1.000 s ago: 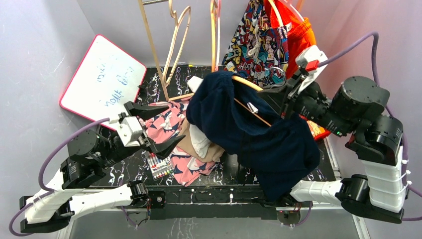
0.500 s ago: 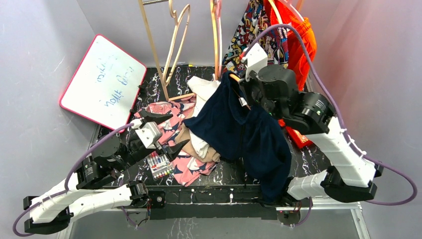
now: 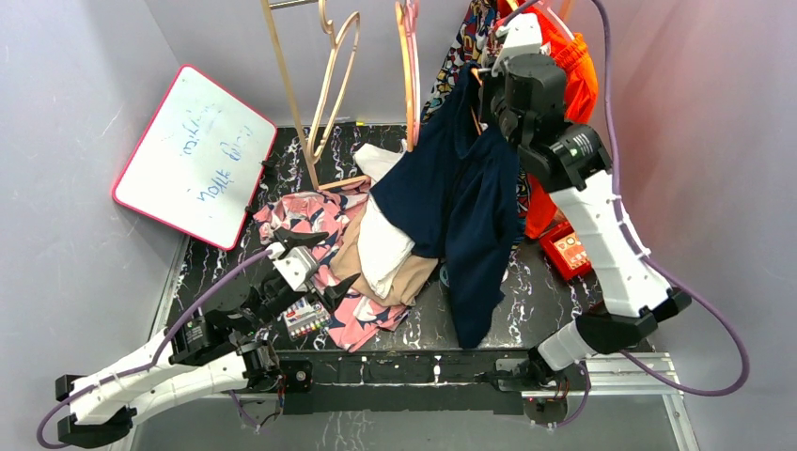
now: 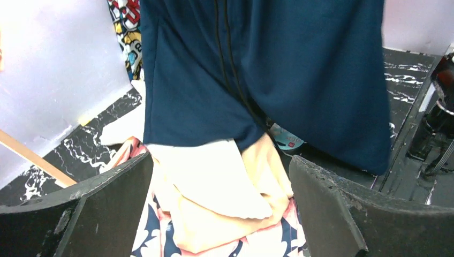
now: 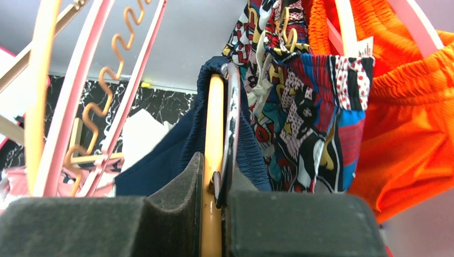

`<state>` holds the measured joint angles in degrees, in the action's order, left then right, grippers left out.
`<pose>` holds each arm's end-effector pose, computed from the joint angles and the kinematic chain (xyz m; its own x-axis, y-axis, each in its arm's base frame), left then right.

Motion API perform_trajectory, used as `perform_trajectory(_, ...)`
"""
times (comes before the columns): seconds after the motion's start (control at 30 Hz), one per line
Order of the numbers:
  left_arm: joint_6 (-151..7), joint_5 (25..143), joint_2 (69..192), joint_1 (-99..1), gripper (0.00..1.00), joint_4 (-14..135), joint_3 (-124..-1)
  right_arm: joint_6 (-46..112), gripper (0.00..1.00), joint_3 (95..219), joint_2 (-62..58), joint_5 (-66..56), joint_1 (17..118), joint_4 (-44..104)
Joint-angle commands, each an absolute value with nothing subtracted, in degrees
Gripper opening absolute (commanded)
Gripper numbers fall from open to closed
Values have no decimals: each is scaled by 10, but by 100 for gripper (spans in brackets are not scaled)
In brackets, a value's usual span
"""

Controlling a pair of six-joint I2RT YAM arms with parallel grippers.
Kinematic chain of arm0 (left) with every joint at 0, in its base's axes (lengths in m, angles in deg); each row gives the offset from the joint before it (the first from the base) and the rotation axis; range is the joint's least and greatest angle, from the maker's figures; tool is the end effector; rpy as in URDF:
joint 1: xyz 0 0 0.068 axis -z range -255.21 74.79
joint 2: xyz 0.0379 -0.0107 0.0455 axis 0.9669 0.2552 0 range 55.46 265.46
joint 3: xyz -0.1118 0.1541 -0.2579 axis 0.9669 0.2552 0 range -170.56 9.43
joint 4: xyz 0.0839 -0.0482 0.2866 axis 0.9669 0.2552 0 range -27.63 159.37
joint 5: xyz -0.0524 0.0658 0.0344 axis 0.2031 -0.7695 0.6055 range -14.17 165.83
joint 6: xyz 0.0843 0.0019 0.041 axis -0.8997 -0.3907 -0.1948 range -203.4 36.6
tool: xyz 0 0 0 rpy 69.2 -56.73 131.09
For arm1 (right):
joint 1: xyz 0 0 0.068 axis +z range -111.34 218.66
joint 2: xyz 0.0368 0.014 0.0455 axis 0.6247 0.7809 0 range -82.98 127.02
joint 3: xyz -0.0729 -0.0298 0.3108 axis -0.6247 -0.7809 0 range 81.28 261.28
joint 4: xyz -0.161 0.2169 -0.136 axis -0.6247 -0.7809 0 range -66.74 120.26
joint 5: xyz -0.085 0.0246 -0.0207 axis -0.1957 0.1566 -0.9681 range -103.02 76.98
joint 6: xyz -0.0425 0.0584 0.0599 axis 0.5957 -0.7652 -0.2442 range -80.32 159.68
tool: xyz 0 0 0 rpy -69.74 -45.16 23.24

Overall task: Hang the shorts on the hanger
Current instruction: Place the hanger at the clothesline.

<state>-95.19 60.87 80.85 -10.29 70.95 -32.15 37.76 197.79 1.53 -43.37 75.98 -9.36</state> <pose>0.0841 -0.1281 0.4064 0.2115 0.0135 -0.9773 0.7389 0.6523 0.1690 0.3030 0.1772 0.6094 -0.1094 -0.0472 -0.9929 -0.1214 0.9920 -0.0338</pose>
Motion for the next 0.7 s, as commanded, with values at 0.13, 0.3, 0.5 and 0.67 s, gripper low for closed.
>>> perform_trajectory(0.13,-919,588,775,-104,98,660,-254,278,0,2052,70,-174,609,66)
perform_trajectory(0.3,-906,588,740,-104,98,642,-212,235,0,2005,70,-90,557,161)
perform_trajectory(0.5,-898,576,745,-104,97,635,-205,226,0,2005,89,-65,554,221)
perform_trajectory(0.67,-886,572,745,-105,97,637,-198,219,0,2030,117,-51,553,242)
